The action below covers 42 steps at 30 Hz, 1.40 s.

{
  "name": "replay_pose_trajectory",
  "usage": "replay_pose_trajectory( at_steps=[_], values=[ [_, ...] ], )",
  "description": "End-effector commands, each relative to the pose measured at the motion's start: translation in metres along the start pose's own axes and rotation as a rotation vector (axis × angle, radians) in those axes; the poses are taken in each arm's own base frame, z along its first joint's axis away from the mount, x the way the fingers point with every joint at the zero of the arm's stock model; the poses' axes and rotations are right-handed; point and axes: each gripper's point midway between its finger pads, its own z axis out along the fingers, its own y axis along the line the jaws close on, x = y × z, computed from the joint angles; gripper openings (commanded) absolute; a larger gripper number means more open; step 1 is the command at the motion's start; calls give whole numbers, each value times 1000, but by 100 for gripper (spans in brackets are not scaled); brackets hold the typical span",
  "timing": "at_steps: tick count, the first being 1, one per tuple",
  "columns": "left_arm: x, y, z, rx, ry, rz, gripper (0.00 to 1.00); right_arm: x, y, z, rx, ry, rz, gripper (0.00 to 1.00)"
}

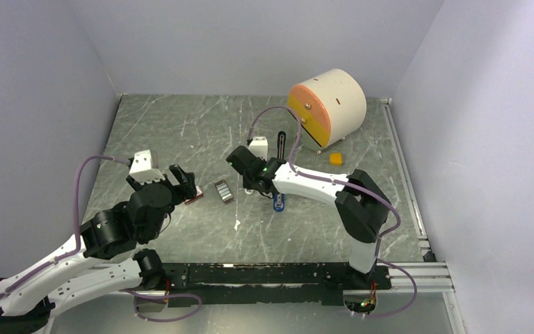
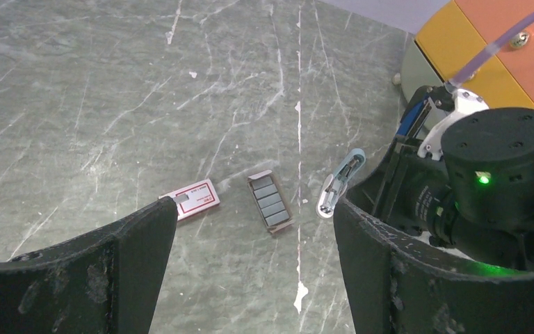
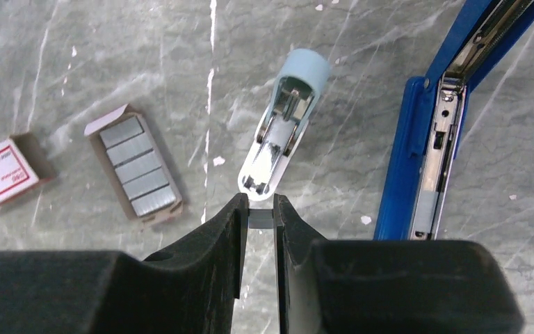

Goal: Load the staples into the stapler

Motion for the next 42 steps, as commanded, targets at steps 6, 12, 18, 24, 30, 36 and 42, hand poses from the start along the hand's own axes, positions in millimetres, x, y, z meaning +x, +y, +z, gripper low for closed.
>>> replay_pose_trajectory(
  at_steps=[6,12,18,24,30,36,42],
  values=[
    [7,-11,3,42,21,-6,87,-13,-10,24,122,-76,162,23],
    [11,-17,3,69,41,6,87,-12,-8,31,143,-88,237,23],
    [11,-20,3,83,45,9,87,-9,-11,37,182,-89,285,23],
    [12,-22,2,94,49,6,88,-6,-13,39,199,-91,337,23],
    [11,-21,2,95,46,0,87,0,-14,44,208,-83,355,23],
    [12,-20,2,91,46,0,88,2,-12,47,210,-76,356,23],
    [12,-19,2,86,46,-1,88,3,-10,50,204,-71,357,23]
  ],
)
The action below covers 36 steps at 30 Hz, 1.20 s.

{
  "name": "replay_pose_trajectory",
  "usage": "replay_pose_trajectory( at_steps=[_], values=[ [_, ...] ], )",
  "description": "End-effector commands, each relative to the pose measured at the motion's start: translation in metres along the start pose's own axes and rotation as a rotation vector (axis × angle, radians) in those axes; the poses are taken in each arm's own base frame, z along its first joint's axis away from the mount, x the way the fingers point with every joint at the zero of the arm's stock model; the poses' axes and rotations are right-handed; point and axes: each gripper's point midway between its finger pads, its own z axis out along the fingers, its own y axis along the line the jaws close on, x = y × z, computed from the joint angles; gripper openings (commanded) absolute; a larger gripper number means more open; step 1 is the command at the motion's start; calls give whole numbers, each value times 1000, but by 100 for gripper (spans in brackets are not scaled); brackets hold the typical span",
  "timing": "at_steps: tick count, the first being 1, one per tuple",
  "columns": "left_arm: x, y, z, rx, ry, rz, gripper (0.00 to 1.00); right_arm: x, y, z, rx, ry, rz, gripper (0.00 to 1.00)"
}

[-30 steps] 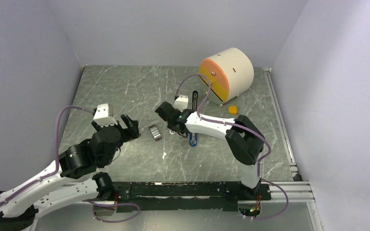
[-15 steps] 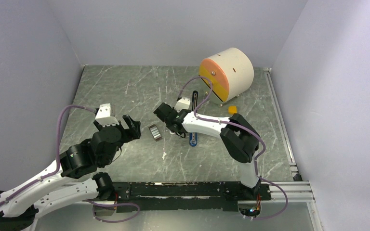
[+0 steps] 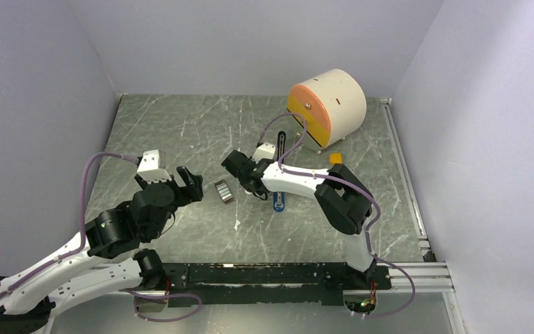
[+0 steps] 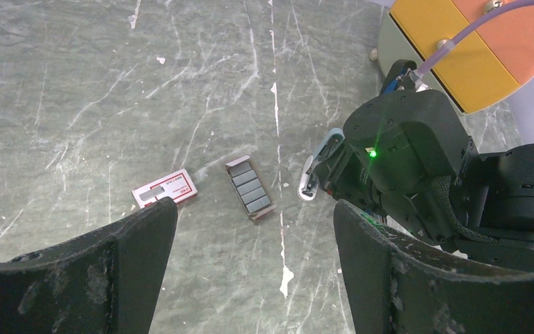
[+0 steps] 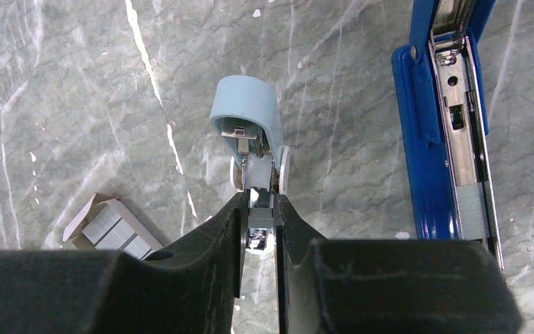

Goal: Load the staples into the stapler

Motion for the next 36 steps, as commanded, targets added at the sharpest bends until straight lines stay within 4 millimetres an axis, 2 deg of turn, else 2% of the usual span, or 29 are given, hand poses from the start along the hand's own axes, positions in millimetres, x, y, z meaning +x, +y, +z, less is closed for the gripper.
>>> replay_pose_trajectory(
  at_steps=[1,10,18,36],
  values=[
    [-2,-2,1,7,-10,-12,87,-7,4,5,7,-34,39,23],
    [-1,-2,2,4,-8,-7,87,-20,7,-7,-19,-63,62,22],
    [0,-2,3,-1,-7,-4,87,-23,12,-10,-40,-66,68,22],
    [1,-2,4,-5,-6,-2,88,-10,7,2,1,-52,34,22]
  ],
)
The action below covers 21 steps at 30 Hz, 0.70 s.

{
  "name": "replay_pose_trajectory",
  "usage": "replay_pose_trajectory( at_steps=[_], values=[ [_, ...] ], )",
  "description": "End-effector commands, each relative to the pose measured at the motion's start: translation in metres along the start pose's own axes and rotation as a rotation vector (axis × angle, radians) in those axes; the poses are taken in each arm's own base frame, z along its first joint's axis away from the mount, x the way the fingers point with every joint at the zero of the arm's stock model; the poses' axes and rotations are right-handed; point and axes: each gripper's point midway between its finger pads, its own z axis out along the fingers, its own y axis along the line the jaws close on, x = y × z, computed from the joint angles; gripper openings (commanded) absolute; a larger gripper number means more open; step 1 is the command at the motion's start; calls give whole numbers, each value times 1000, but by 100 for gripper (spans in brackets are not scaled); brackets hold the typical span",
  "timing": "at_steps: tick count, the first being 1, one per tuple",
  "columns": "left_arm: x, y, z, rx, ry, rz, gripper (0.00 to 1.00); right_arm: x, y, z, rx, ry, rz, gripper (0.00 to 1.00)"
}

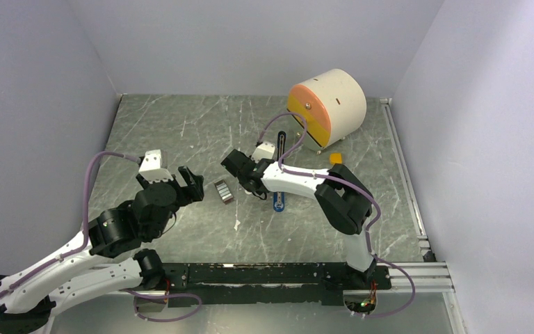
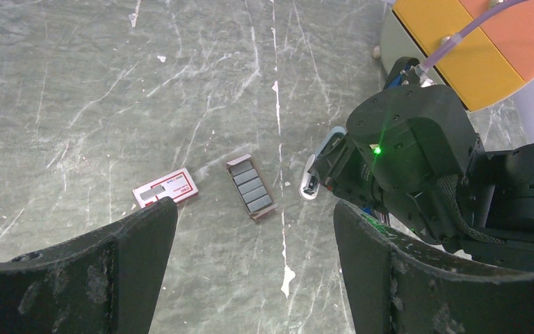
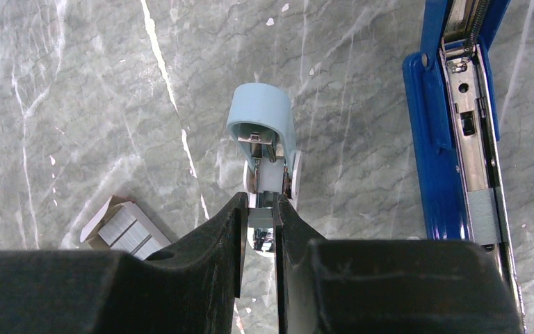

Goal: Load the staples into the stapler

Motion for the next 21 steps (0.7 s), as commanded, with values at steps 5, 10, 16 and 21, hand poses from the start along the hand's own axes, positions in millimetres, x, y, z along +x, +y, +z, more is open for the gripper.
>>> replay_pose_trajectory(
  at_steps=[5,10,16,21],
  values=[
    [-2,-1,2,-3,-14,-11,88,-2,0,6,26,-28,12,22],
    [-3,0,1,-2,-15,-12,88,-2,-3,6,42,-30,6,22],
    [-2,0,2,-4,-13,-11,87,0,-4,7,49,-26,5,22],
    [-2,0,2,-5,-13,-9,87,-1,-6,6,57,-28,4,22]
  ],
)
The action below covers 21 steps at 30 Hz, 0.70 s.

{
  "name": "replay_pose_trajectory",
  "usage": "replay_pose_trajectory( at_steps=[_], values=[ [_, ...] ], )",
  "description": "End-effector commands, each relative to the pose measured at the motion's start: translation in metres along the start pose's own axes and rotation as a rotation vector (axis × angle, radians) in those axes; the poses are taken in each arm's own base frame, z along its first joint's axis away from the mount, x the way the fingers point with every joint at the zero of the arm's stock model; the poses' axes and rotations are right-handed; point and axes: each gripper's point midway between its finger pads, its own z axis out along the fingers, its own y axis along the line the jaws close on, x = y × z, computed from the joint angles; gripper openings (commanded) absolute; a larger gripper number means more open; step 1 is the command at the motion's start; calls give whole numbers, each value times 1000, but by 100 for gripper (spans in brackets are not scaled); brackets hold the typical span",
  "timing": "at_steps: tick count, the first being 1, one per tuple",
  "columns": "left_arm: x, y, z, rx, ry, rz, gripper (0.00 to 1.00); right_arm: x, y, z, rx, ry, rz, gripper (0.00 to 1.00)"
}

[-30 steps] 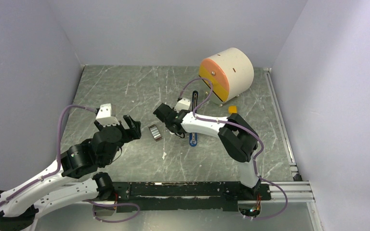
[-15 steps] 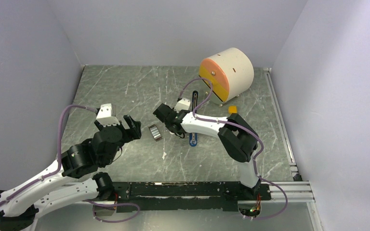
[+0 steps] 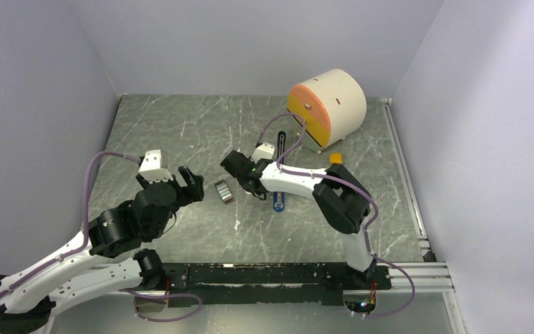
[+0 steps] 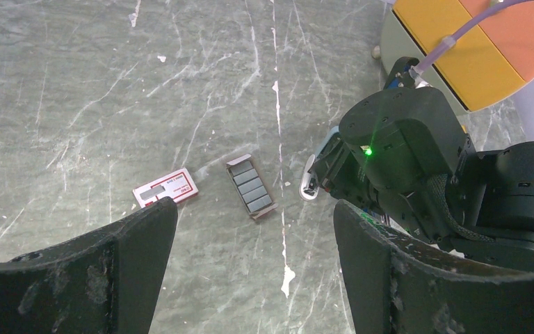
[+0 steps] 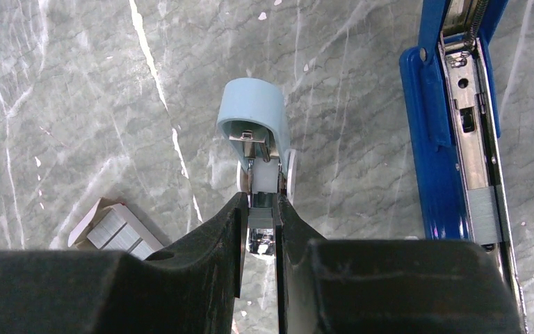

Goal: Load the staples into the stapler

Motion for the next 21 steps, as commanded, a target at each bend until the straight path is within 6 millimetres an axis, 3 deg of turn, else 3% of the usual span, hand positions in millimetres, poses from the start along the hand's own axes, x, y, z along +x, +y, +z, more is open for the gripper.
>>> replay_pose_trajectory(
  at_steps=[1,21],
  values=[
    [-2,0,2,-4,-13,-10,88,-6,-4,3,38,-36,13,22],
    [-2,0,2,-9,-13,-7,87,-7,-3,2,36,-34,-47,22]
  ],
)
